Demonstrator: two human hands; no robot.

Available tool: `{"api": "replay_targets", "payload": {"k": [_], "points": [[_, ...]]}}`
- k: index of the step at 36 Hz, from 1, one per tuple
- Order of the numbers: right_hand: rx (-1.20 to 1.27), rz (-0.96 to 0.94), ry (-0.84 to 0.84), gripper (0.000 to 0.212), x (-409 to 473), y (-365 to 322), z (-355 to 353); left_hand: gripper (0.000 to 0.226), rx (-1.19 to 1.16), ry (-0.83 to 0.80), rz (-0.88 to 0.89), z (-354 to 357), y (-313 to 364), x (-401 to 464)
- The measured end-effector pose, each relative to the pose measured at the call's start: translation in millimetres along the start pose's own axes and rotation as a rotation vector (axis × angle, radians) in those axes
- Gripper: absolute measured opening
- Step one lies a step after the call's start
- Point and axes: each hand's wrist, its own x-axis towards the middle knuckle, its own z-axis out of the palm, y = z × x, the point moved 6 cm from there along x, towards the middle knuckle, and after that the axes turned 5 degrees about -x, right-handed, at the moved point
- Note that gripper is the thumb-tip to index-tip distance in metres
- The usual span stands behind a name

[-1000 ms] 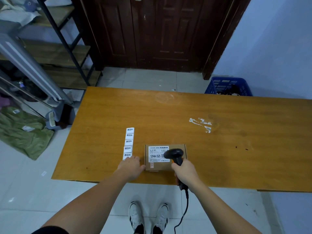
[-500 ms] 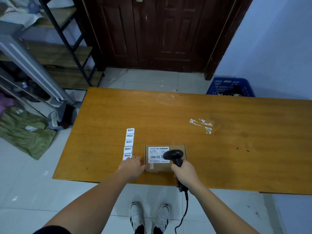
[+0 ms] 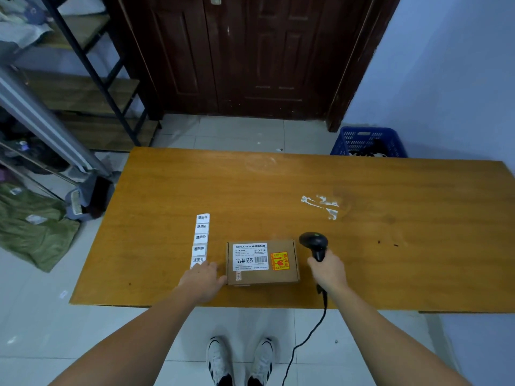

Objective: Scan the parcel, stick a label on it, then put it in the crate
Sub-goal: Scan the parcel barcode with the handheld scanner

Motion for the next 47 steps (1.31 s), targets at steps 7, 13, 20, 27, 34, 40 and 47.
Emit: {"api": "replay_targets", "payload": {"k": [7, 13, 20, 27, 34, 40, 47], "points": [[-0.125, 0.098, -0.031, 0.021, 28.9, 35.2, -4.0, 0.053, 0.059, -0.011, 0.018, 4.1, -2.3, -7.8], [-0.214, 0.114, -0.093, 0.023, 33.3, 41.1, -0.3, 0.053, 0.093, -0.032, 0.016, 5.2, -7.6, -13.6], [-0.267, 0.101, -0.113, 0.026, 29.2, 40.9, 2.3, 0.051, 0.071, -0.019, -0.012, -0.3, -9.9, -20.2], [-0.287, 0.094, -0.13, 0.051, 30.1, 39.4, -12.6, 0.052, 0.056, -0.012, -0.009, -17.8, -16.3, -24.3], [-0.569, -0.116, 0.052, 0.09, 40.5, -26.2, -62.1, 0.057, 0.095, 0.028, 0.009, -46.5, -34.1, -28.3], [-0.786, -0.561, -0.151, 0.073, -2.1, -134.0, -6.7, 0.056, 0.176, 0.009, 0.061, -61.3, -46.3, -33.6], [-0.825, -0.79, -0.339, 0.062, -77.0, -195.9, 107.2, 0.057, 0.207, 0.005, 0.098, -63.4, -60.2, -33.2]]}}
